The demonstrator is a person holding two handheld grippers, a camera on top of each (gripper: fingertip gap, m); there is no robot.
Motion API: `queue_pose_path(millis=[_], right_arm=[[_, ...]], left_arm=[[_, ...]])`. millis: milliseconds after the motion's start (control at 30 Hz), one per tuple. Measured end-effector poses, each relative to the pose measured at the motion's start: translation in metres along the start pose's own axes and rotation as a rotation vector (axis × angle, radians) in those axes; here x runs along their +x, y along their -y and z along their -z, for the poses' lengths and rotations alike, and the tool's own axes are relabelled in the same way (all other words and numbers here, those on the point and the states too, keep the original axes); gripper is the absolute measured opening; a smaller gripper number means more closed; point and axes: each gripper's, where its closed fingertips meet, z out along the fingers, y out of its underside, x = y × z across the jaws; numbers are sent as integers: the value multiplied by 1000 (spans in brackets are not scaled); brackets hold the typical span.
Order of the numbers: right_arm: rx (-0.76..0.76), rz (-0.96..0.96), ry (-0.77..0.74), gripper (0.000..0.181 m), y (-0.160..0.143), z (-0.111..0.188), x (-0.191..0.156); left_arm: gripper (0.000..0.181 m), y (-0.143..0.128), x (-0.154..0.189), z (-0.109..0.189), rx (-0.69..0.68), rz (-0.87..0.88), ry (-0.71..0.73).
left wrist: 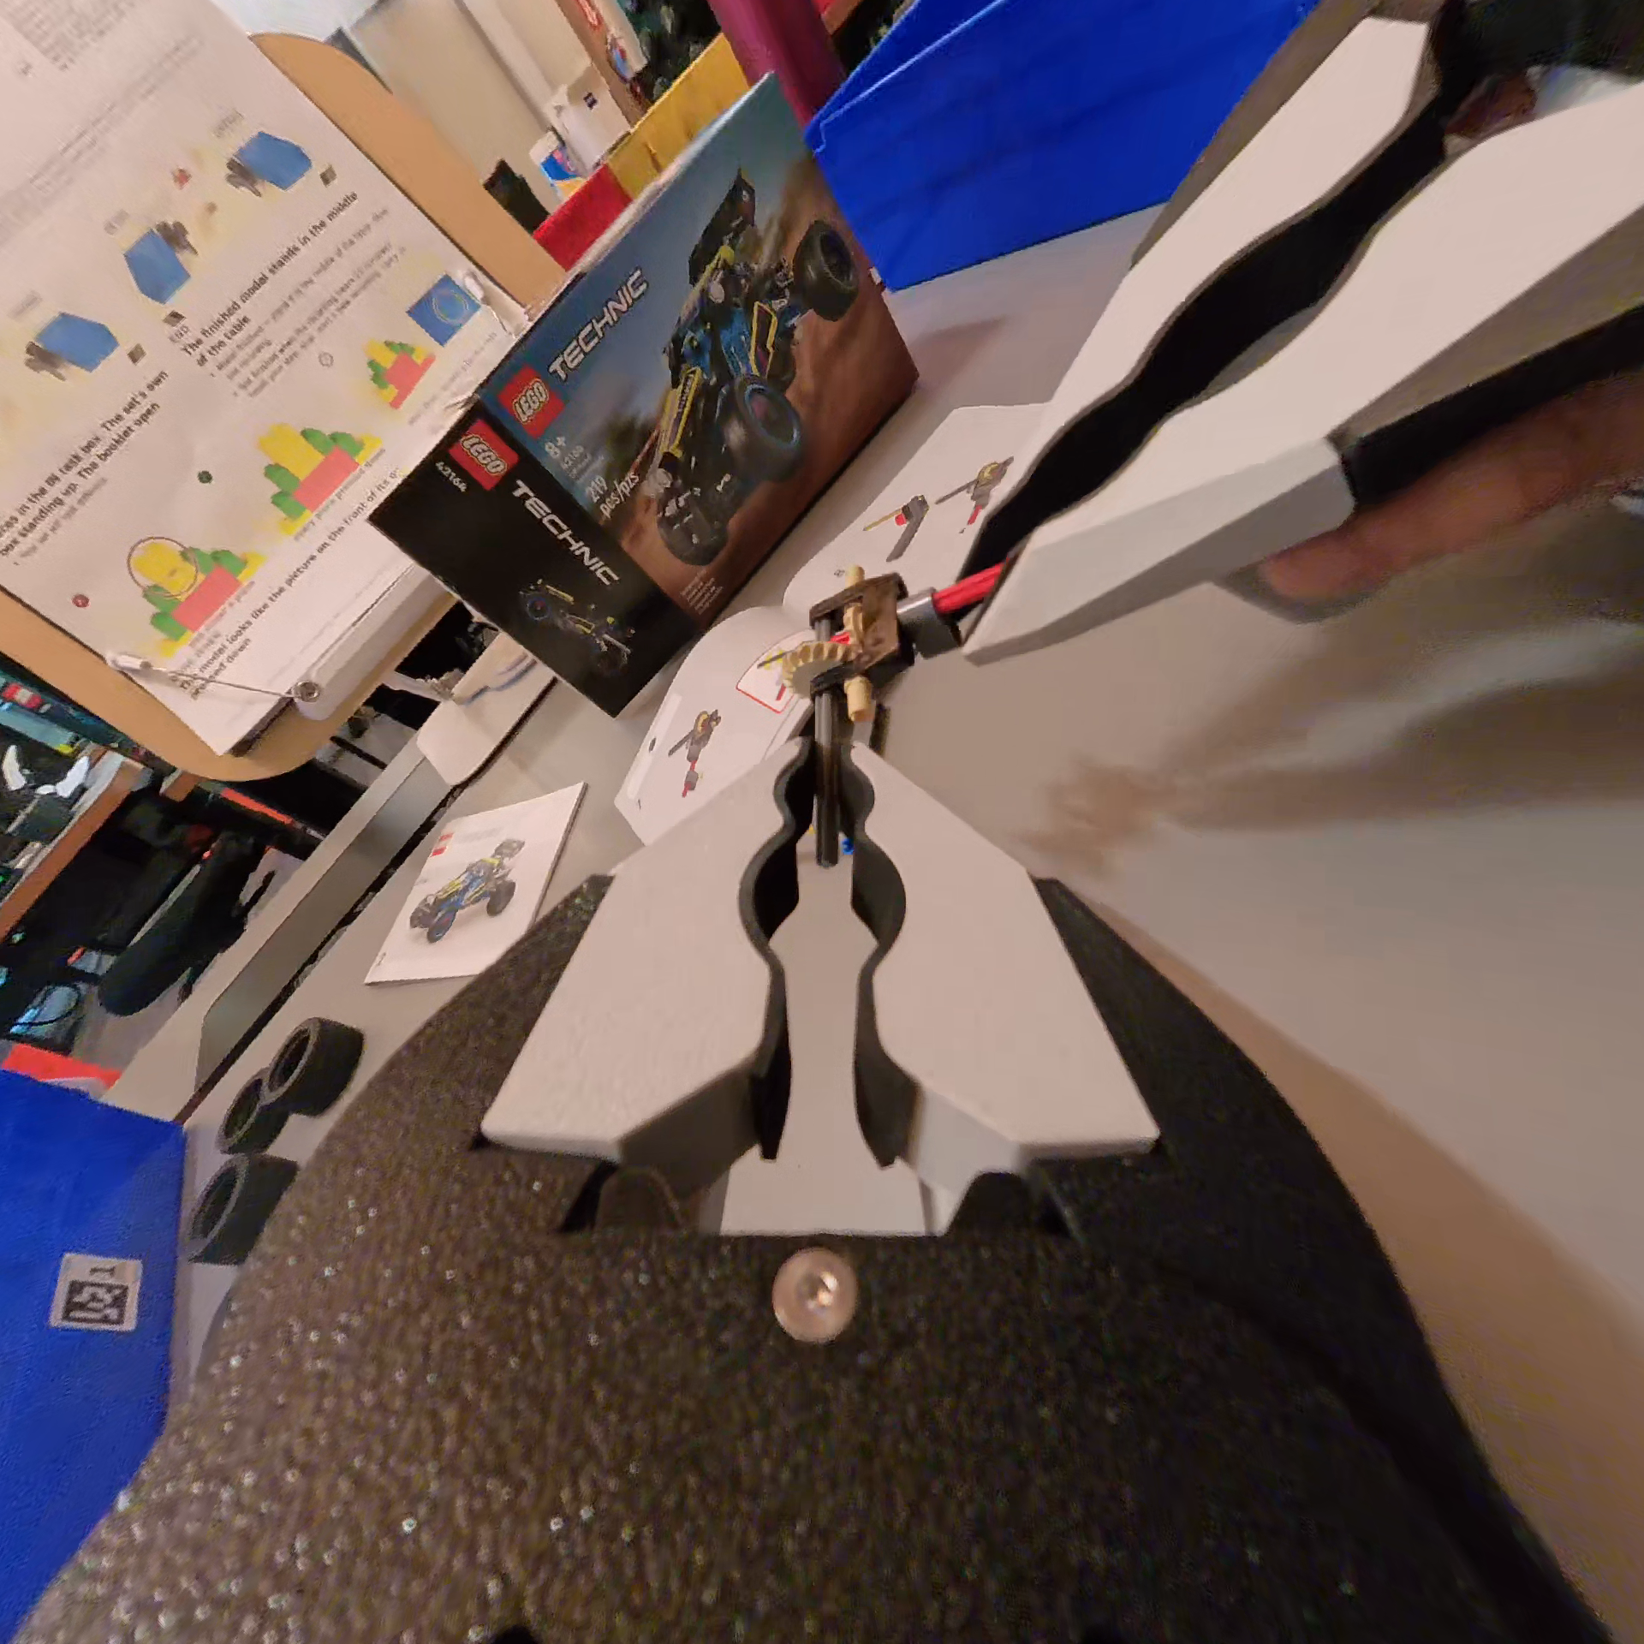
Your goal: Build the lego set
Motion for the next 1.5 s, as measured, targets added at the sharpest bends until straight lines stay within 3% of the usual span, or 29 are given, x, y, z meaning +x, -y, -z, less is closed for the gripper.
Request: queue_pose_path(millis=[267, 433, 533, 633, 733, 867, 967, 1100, 1200, 1300, 1433, 1500], right_arm=[[-32, 86, -49, 3, -8, 8, 6], [-81, 88, -28, 2, -19, 17, 11], [-85, 38, 5, 2, -24, 28, 25], [-112, -1, 52, 2, -31, 37, 33], [-163, -22, 117, 2, -40, 40, 28], [-247, -12, 158, 2, -52, 38, 19], [-310, -3, 182, 2, -61, 36, 10], [-373, -24, 269, 2, -70, 37, -5], [-394, -14, 295, 2, -73, 38, -10], [-430, -5, 328, 2, -78, 38, -17], [-449, 20, 352, 2, -81, 39, -23], [-447, 25, 357, 2, -81, 39, -25]], left_arm=[[4, 1, 13, 0, -27, -14, -23], [16, 4, 31, 7, 7, -12, -106], [23, -1, 31, 13, -4, 55, -173], [26, -21, 17, 8, -102, 140, -229], [29, -39, -2, -6, -215, 178, -229], [29, -36, -9, -32, -248, 183, -278], [30, -46, -2, -43, -342, 197, -359], [34, -36, 7, -45, -263, 194, -422], [46, -51, 21, -41, -340, 110, -483], [41, -54, 21, -43, -335, 87, -458], [17, -56, 17, -42, -337, 55, -415], [16, -56, 17, -40, -337, 54, -406]])
